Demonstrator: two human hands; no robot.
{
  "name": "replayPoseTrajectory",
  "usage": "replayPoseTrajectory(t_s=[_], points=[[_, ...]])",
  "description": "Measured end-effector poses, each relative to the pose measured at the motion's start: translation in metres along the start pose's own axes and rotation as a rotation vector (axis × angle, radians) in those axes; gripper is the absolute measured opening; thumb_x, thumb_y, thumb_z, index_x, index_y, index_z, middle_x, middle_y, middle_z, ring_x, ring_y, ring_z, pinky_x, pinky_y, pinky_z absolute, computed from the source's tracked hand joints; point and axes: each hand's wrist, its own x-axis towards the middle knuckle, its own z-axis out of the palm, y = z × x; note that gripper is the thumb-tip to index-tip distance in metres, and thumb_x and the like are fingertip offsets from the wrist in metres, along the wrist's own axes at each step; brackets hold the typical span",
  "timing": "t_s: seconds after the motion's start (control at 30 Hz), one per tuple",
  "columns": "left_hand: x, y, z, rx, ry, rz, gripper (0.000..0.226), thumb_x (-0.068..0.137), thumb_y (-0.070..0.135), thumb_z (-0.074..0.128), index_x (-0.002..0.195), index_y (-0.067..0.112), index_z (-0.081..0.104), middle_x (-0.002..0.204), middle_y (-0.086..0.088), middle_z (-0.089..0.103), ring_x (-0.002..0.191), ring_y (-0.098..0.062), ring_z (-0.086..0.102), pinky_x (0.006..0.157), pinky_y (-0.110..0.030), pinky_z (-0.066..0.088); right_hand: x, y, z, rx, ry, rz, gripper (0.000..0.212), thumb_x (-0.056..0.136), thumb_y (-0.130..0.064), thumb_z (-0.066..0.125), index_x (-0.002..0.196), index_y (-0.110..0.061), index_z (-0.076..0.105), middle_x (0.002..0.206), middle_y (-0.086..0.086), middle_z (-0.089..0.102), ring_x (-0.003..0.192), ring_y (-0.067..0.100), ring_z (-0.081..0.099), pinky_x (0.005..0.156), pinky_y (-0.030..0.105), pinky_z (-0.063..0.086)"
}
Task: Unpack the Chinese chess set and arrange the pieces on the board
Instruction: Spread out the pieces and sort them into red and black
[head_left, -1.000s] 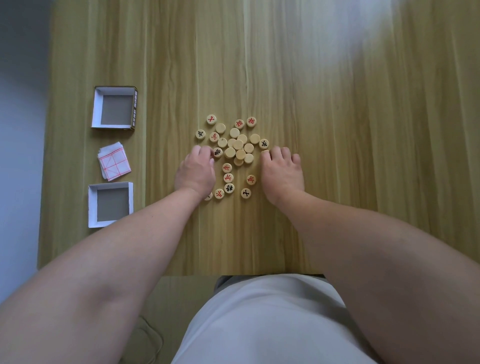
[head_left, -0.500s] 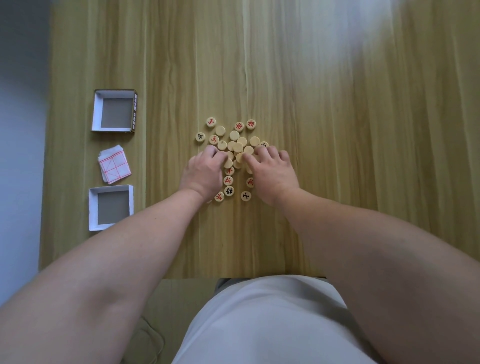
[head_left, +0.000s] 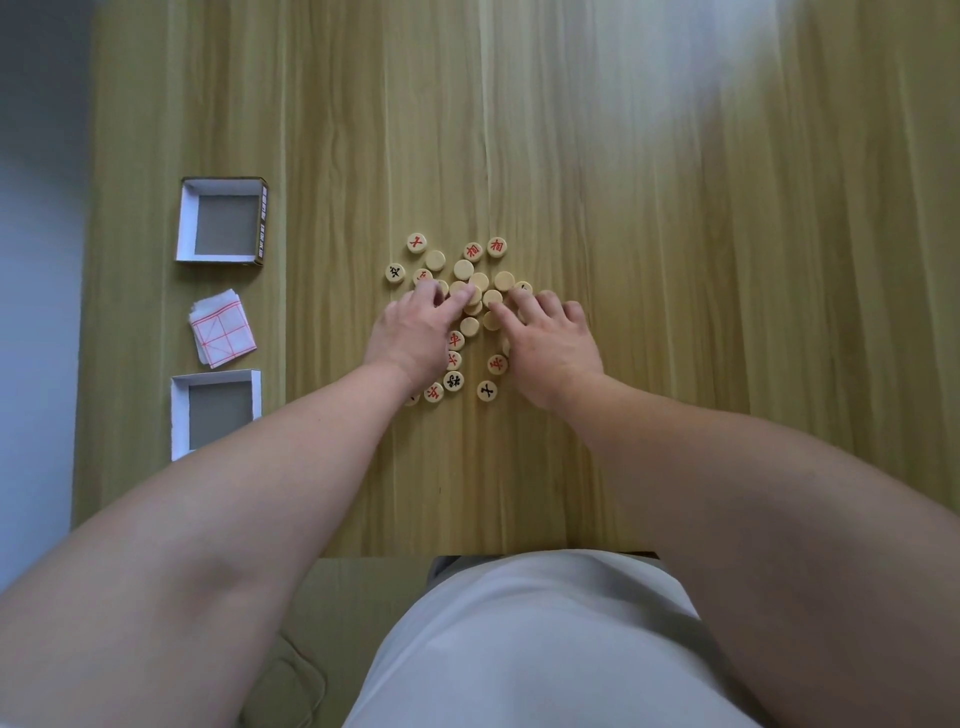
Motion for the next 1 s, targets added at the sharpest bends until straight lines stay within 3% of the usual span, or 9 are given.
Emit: replayPoseTrajectory(t_s=[0.2,0.4,0.63,1.0], points=[[-0.006,-0.007,0.005,-0.036,0.079,0.032,0.062,0.082,0.006,0.060,0.139,0.027,0.055,0.108,-0.008,0.052,0.085,-0.030,0.056,0.076,-0.041,0.045,0.005,0.001,-0.001,0.009,0.015,0.014,0.060,0.092,-0.021,0.048,0.150,-0.024,0.034,0.161,0.006,0.023,0.142,0.030,0.025,0.111,0.048,0.025],[-0.012,-0.011,0.006,-0.076,0.163,-0.004,0.042,0.082,0.004,0.059,0.122,0.015,0.065,0.101,-0.009,0.057,0.080,-0.033,0.058,0.071,-0.041,0.048,0.004,0.004,-0.003,0.031,0.043,0.009,0.056,0.092,-0.020,0.052,0.146,-0.025,0.037,0.155,0.006,0.030,0.138,0.029,0.029,0.109,0.046,0.027],[-0.023,-0.013,0.005,-0.117,0.127,-0.085,0.034,0.086,0.007,0.059,0.118,0.013,0.064,0.105,-0.010,0.058,0.086,-0.037,0.061,0.074,-0.045,0.051,-0.003,0.002,-0.005,0.008,0.015,-0.003,0.055,0.088,-0.016,0.053,0.140,-0.026,0.041,0.149,0.008,0.035,0.135,0.031,0.032,0.107,0.045,0.029],[-0.041,-0.020,0.002,-0.125,-0.038,-0.203,0.038,0.093,0.017,0.054,0.130,0.021,0.060,0.120,-0.005,0.057,0.106,-0.032,0.059,0.088,-0.040,0.049,-0.023,-0.008,-0.006,0.012,0.000,0.000,0.049,0.086,-0.014,0.057,0.133,-0.022,0.050,0.143,0.005,0.040,0.133,0.029,0.035,0.108,0.043,0.031]])
